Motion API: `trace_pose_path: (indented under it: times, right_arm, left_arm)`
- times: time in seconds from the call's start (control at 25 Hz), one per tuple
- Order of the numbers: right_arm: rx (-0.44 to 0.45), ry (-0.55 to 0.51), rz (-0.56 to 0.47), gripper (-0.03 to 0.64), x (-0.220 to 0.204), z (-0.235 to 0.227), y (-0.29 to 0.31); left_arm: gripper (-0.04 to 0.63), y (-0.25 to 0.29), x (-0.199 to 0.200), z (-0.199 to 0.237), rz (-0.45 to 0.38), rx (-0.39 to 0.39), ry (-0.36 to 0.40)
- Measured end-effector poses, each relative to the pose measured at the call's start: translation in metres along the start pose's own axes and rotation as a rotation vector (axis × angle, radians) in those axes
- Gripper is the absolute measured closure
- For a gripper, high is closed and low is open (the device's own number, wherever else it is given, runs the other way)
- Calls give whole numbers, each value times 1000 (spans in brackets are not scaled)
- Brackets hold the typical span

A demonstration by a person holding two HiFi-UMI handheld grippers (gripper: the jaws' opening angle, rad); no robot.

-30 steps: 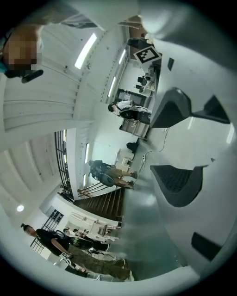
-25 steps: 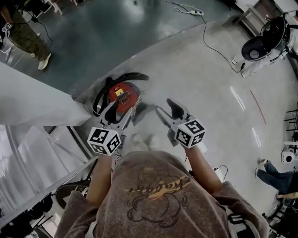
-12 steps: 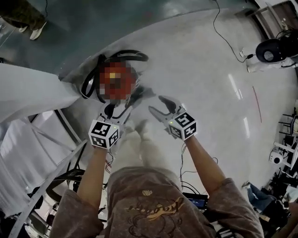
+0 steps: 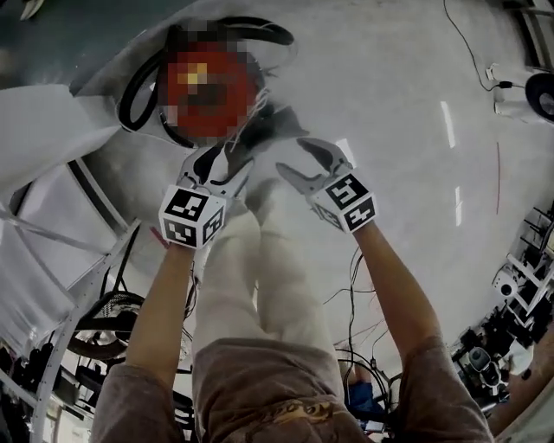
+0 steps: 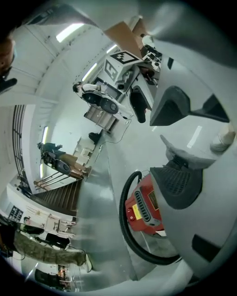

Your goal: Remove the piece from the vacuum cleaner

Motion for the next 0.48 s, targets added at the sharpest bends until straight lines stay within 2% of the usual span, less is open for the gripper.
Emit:
trace_pose_path:
  times: [0.24,0.48]
  right_arm:
    - [61,-92,126,377,-43,-34,42]
    - [127,-190,200,376,-68,-53,78]
  left_arm:
    - [337,53,-53,9,58,-5,11]
    - [337,87,-97,13,125,-1,27]
Point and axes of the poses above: the fingertips, and each gripper's own axes: y forward along the fingers, z to its left, x out of its top, the point moved 10 cm from there along -y, backward along the fingers, and after that the axes turned 8 degrees about x, right-handed, at the moved point
